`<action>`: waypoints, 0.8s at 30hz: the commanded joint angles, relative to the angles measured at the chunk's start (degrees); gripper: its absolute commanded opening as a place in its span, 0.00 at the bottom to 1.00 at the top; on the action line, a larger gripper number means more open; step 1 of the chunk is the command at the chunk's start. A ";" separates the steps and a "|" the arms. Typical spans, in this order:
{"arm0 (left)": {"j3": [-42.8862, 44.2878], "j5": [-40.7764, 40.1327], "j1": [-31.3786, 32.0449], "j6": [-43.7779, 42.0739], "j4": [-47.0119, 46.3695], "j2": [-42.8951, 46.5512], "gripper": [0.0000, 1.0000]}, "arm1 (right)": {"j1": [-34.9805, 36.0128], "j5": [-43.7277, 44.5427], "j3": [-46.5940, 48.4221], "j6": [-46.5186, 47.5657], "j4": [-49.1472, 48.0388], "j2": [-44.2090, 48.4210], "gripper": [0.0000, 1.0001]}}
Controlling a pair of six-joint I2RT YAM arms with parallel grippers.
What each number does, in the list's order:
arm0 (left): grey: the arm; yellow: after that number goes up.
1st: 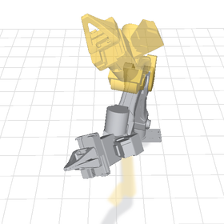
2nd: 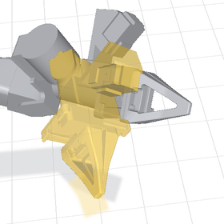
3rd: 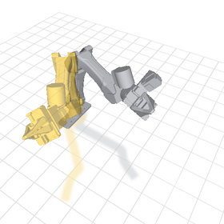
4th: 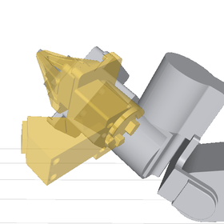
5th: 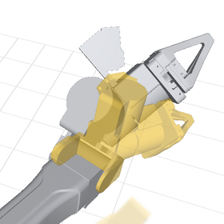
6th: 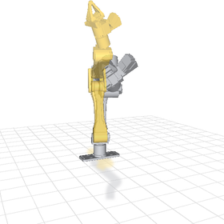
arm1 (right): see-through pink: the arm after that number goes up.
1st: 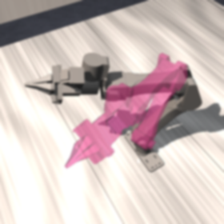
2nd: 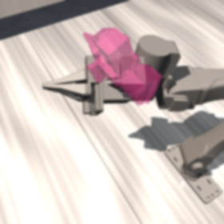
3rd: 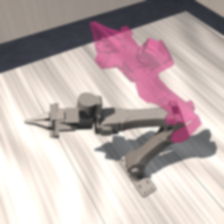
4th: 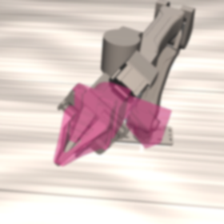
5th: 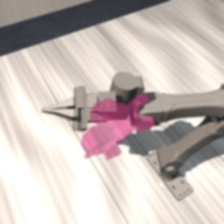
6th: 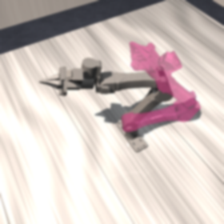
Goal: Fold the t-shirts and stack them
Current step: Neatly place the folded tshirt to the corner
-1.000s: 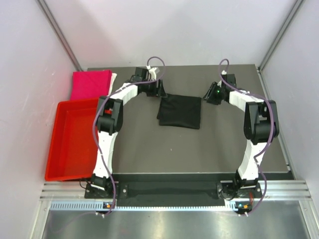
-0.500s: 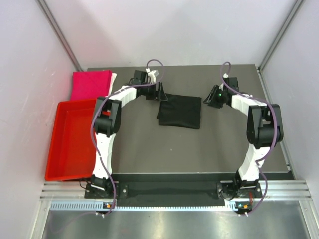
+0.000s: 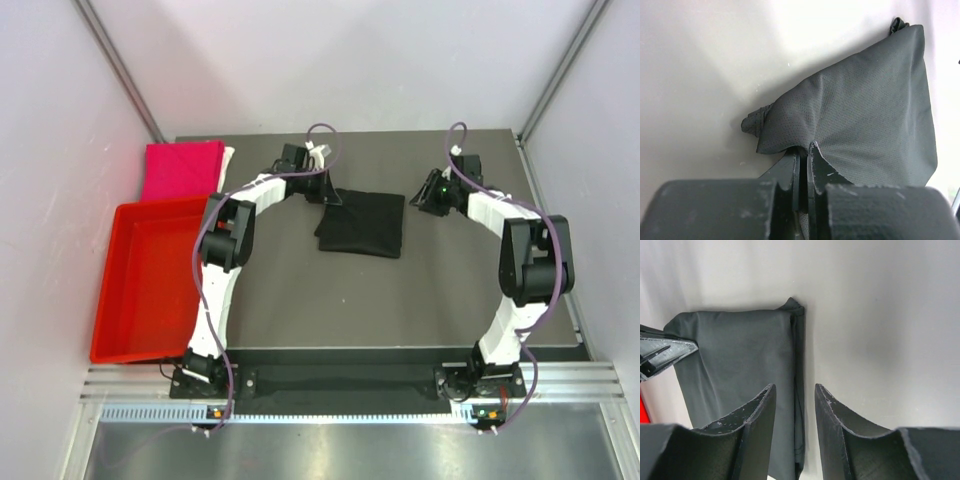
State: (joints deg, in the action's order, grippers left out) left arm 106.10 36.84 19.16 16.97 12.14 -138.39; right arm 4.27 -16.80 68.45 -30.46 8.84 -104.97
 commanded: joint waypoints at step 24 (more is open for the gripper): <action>28.63 -31.29 -15.02 -36.56 22.06 -2.42 0.00 | -3.83 -0.34 -4.99 3.21 -1.55 7.06 0.37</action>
State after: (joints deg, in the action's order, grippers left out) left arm 131.81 13.26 3.79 -12.86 34.46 -140.79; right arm 1.08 -16.82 64.38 -28.49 8.54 -101.08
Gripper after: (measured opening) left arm 0.046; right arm 0.373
